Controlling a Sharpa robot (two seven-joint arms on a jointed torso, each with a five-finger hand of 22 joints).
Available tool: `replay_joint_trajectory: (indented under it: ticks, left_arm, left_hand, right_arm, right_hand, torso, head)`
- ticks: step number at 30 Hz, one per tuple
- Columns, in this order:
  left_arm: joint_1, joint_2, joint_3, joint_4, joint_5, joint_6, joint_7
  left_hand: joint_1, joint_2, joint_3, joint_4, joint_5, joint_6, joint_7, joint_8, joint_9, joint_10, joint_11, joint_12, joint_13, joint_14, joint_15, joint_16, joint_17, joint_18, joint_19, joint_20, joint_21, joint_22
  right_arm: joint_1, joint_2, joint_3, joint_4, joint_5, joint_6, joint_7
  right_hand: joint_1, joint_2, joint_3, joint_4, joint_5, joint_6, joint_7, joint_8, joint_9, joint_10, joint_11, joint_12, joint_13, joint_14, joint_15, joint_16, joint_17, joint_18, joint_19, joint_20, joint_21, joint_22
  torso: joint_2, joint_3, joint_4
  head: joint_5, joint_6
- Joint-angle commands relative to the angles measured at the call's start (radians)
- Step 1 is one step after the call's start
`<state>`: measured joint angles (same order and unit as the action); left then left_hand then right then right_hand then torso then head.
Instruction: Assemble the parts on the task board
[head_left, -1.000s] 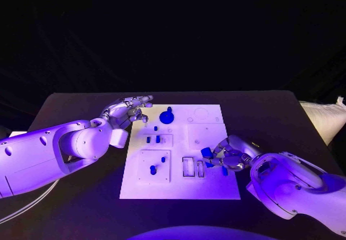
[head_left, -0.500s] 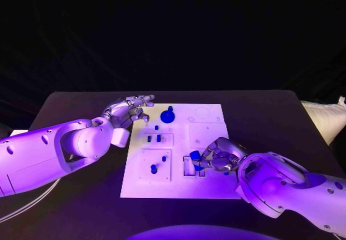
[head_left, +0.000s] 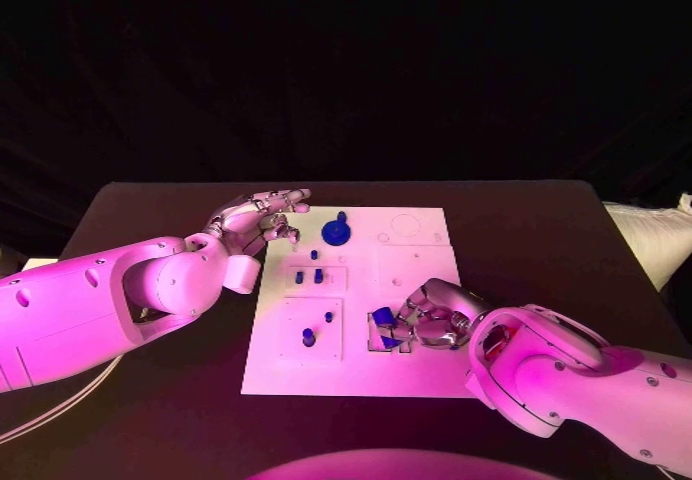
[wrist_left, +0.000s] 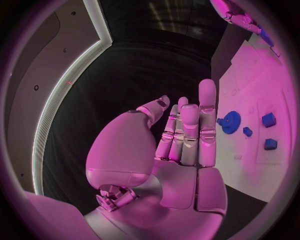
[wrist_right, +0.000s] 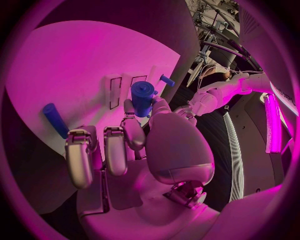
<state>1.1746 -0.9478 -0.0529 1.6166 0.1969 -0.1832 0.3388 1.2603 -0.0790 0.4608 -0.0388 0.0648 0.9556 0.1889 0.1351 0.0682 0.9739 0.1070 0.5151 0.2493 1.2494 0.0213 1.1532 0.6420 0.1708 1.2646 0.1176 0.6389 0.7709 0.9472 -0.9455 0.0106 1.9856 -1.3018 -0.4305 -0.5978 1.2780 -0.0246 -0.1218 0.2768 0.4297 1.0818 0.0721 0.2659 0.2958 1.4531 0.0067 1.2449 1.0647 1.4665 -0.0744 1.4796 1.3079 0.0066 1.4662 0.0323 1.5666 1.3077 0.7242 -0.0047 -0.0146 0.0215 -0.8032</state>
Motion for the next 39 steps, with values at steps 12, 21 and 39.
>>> replay_joint_trajectory:
  ticks: [12,21,39]
  left_arm:
    - [0.000,0.000,0.001,0.004,-0.004,0.022,0.006]
    - [0.000,-0.004,0.001,0.006,-0.004,0.021,0.005]
    - [0.000,-0.007,0.001,0.006,-0.004,0.020,0.004]
  left_hand:
    - [0.001,0.007,-0.002,-0.001,0.004,-0.007,0.001,0.004,0.002,-0.007,0.000,0.003,0.001,-0.005,0.000,0.006,-0.001,0.011,-0.007,0.001,-0.005,-0.001]
    - [0.001,0.007,-0.002,-0.001,0.004,-0.007,0.001,0.004,0.002,-0.007,0.000,0.003,0.001,-0.005,0.000,0.006,-0.001,0.011,-0.007,0.001,-0.005,-0.001]
    - [0.001,0.007,-0.002,-0.001,0.004,-0.007,0.001,0.004,0.002,-0.007,0.000,0.003,0.001,-0.005,0.000,0.006,-0.001,0.011,-0.007,0.001,-0.005,-0.001]
  right_arm:
    - [-0.003,0.024,-0.001,-0.025,-0.025,0.062,-0.010]
    - [-0.004,0.025,-0.002,-0.034,-0.047,0.056,-0.019]
    - [-0.008,0.012,-0.002,-0.016,-0.143,0.040,0.042]
  right_hand:
    - [-0.015,0.032,-0.041,0.011,-0.063,0.001,-0.005,0.003,0.010,0.048,-0.017,0.171,0.389,0.075,-0.004,0.003,0.088,-0.007,0.105,-0.002,0.004,0.263]
    - [-0.075,0.042,-0.095,0.011,-0.220,-0.001,-0.006,0.002,0.025,0.046,-0.018,0.158,0.388,0.074,-0.004,0.001,0.084,-0.007,0.105,-0.003,0.004,0.263]
    - [-0.076,0.024,-0.090,-0.031,-0.317,0.003,-0.009,0.006,0.049,0.041,-0.020,0.133,0.383,0.072,-0.007,-0.004,0.077,-0.007,0.105,-0.004,0.004,0.263]
  torso:
    - [0.001,0.0001,0.0005]
    - [0.000,0.0004,0.0004]
    - [0.000,0.0019,-0.0010]
  head:
    - [0.003,-0.003]
    - [0.003,-0.004]
    - [0.000,-0.004]
